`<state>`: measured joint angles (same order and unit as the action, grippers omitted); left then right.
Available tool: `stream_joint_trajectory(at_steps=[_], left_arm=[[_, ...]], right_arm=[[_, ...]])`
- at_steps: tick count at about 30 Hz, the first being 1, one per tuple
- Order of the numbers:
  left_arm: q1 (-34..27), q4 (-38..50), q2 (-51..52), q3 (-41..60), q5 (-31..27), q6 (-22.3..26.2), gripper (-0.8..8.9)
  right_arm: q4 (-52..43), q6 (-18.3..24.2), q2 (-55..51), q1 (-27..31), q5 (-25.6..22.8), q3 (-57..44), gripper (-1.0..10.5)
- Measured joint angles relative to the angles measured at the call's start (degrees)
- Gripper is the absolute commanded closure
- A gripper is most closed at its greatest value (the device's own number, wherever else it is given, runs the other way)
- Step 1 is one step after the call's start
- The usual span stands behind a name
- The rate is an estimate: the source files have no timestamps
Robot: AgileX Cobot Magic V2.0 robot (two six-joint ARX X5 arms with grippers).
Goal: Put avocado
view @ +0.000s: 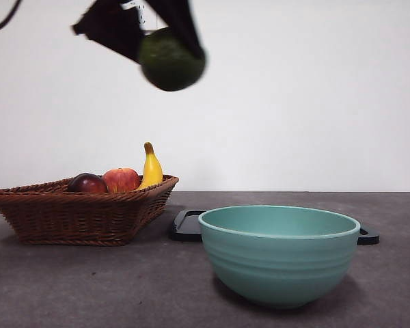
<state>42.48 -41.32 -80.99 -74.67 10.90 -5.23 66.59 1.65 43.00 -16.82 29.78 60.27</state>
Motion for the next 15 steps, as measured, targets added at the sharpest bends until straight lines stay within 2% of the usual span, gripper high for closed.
stream_joint_trajectory(at_steps=[5, 15], left_arm=[[5.79, 0.7, -4.7, 0.0, -0.02, -0.02, 6.32], [11.43, 5.75, -20.2, 0.0, -0.81, -0.02, 6.32]], right_arm=[[0.0, 0.0, 0.0, 0.0, -0.39, 0.0, 5.0], [0.02, 0.0, 0.0, 0.0, -0.42, 0.0, 5.0]])
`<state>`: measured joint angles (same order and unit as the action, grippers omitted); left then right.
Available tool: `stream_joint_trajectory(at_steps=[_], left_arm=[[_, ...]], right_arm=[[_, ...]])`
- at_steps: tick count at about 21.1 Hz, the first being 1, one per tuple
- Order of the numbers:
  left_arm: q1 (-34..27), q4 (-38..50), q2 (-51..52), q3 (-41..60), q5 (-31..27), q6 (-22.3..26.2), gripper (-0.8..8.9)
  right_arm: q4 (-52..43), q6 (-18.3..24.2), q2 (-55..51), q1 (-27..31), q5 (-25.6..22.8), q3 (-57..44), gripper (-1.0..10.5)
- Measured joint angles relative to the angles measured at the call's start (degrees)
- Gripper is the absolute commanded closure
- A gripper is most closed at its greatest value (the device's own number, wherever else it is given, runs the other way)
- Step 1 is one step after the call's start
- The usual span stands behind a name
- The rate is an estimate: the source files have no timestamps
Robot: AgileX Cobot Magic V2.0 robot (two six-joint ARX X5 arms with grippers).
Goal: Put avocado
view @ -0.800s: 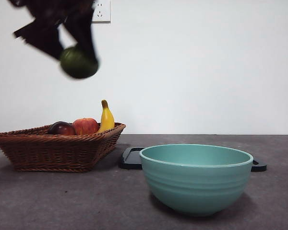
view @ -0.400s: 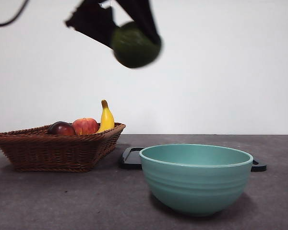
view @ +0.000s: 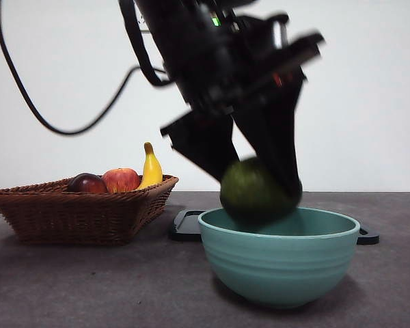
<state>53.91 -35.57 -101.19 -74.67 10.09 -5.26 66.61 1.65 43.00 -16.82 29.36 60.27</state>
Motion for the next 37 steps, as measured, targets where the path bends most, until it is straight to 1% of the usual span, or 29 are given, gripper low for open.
stream_joint_trajectory(at_steps=[2, 7, 12, 15, 20, 21, 22, 23, 32, 37], left_arm=[[0.42, 0.76, -2.08, 0.0, -1.16, 0.02, 6.33], [1.29, 1.57, -5.27, 0.0, -1.29, 0.02, 6.3], [2.12, 2.56, -5.77, 0.0, -1.33, 0.07, 6.2], [2.19, 1.92, -5.77, 0.0, -1.33, 0.07, 5.23], [2.4, 1.46, -5.77, 0.0, -1.33, 0.02, 5.23], [2.43, 1.46, -5.77, 0.0, -1.33, 0.0, 5.04], [2.43, 1.46, -5.77, 0.0, -1.33, -0.02, 4.54], [2.43, 1.46, -5.77, 0.0, -1.31, -0.04, 4.26], [2.45, 0.13, -5.07, -0.09, -1.31, -0.2, 4.41], [2.43, 0.09, 0.94, -2.34, -1.31, -0.2, 4.4]], right_arm=[[-0.02, 0.0, 0.0, 0.0, 0.0, 0.0, 5.0], [-0.02, 0.0, 0.0, 0.0, 0.0, 0.0, 5.0], [-0.02, 0.0, 0.0, 0.0, 0.0, 0.0, 5.0], [-0.02, 0.0, 0.0, 0.0, 0.0, 0.0, 5.0], [-0.02, 0.0, 0.0, 0.0, 0.0, 0.0, 5.0], [0.0, 0.0, 0.0, 0.0, 0.0, 0.0, 5.0], [-0.02, 0.0, 0.0, 0.0, 0.0, 0.0, 5.0], [-0.02, 0.0, 0.0, 0.0, 0.0, 0.0, 5.0], [0.0, 0.0, 0.0, 0.0, 0.0, 0.0, 5.0], [-0.02, 0.0, 0.0, 0.0, 0.0, 0.0, 5.0]])
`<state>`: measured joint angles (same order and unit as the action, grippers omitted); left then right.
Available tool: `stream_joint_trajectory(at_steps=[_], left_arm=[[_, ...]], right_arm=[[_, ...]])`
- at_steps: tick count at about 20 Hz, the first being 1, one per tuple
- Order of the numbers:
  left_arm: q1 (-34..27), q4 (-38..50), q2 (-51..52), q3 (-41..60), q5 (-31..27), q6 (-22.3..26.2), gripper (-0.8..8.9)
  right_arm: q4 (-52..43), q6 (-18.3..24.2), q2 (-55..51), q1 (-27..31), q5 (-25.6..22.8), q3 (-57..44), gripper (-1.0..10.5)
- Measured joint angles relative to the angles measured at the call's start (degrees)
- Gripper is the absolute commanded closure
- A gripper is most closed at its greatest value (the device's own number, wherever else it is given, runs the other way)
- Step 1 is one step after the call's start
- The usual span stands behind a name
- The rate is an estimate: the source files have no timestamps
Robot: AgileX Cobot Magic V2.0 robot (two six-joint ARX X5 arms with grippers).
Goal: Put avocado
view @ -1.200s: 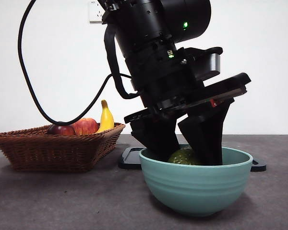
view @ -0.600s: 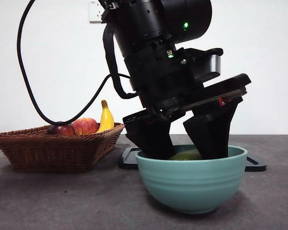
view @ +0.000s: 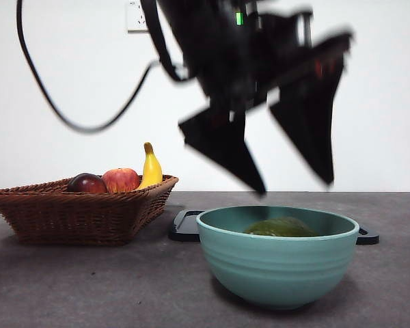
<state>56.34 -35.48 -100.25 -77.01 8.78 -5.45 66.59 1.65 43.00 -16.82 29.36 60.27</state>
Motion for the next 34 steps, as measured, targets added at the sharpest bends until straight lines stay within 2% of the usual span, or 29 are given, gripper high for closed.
stream_joint_trajectory(at_steps=[5, 11, 14, 17, 20, 25, 32, 34], left_arm=[[-2.16, -0.07, 8.72, -0.83, 0.0, 0.0, 4.41], [-12.35, -3.85, 22.97, -0.87, -0.04, 0.02, 4.41], [-17.64, -9.44, 26.95, -0.9, -0.09, 0.63, 4.41], [-20.59, -10.12, 31.52, 2.6, -0.09, 1.62, 4.42], [-21.35, -10.29, 37.18, 9.57, 0.94, 1.77, 4.43], [-20.98, -14.03, 46.16, 22.23, 15.52, 1.81, 4.44], [-20.7, -16.57, 49.44, 24.02, 16.48, 2.43, 4.43], [-20.7, -16.55, 49.42, 24.02, 16.48, 2.62, 4.43]], right_arm=[[0.0, 0.0, 0.0, 0.0, 0.0, 0.0, 5.0], [0.0, 0.0, 0.0, 0.0, -0.66, 0.0, 5.0], [0.0, 0.0, 0.0, 0.0, -0.87, 0.0, 5.0], [0.0, 0.0, 0.02, 0.0, -0.87, 0.0, 5.0], [-0.02, 0.0, 0.79, 0.0, -0.87, 0.0, 5.0], [-0.5, 0.0, 4.94, 0.0, -0.87, 0.0, 5.0], [-1.68, 0.0, 13.0, -0.37, -1.03, 0.0, 5.3], [-3.41, 0.0, 15.85, -1.6, -2.58, 0.0, 5.5]])
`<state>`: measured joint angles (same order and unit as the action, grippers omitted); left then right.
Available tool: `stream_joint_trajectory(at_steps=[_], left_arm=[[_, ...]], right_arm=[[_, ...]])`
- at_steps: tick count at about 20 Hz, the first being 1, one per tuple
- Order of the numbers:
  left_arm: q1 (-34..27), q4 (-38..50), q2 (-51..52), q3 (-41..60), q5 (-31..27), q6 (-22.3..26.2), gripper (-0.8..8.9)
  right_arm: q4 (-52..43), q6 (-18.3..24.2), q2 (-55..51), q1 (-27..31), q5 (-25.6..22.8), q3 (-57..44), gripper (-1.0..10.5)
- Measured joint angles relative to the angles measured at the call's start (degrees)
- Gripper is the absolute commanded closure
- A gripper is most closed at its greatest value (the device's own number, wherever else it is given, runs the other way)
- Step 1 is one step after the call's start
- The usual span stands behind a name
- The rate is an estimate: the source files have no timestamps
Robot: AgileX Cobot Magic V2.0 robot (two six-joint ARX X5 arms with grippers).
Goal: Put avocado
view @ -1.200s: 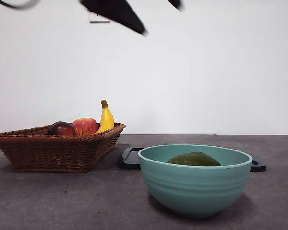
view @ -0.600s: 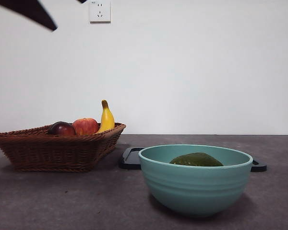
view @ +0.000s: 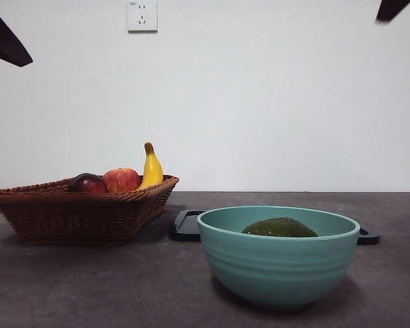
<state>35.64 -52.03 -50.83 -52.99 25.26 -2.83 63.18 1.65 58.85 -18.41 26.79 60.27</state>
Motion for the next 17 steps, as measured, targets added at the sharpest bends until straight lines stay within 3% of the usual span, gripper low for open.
stream_joint_trajectory(at_steps=[9, 15, 17], left_arm=[[0.0, -0.02, 0.0, 0.0, 0.0, 0.0, 4.43], [0.0, -0.02, 0.0, 0.0, 0.0, 0.0, 4.43], [0.0, -0.02, 0.0, 0.0, 0.0, 0.0, 4.43]], right_arm=[[-10.8, 0.02, 18.23, -9.27, -8.94, 0.0, 5.9], [-15.15, 0.09, 27.21, -12.87, -12.48, 0.02, 6.0], [-16.79, 0.09, 28.98, -13.55, -13.94, 0.02, 6.5]])
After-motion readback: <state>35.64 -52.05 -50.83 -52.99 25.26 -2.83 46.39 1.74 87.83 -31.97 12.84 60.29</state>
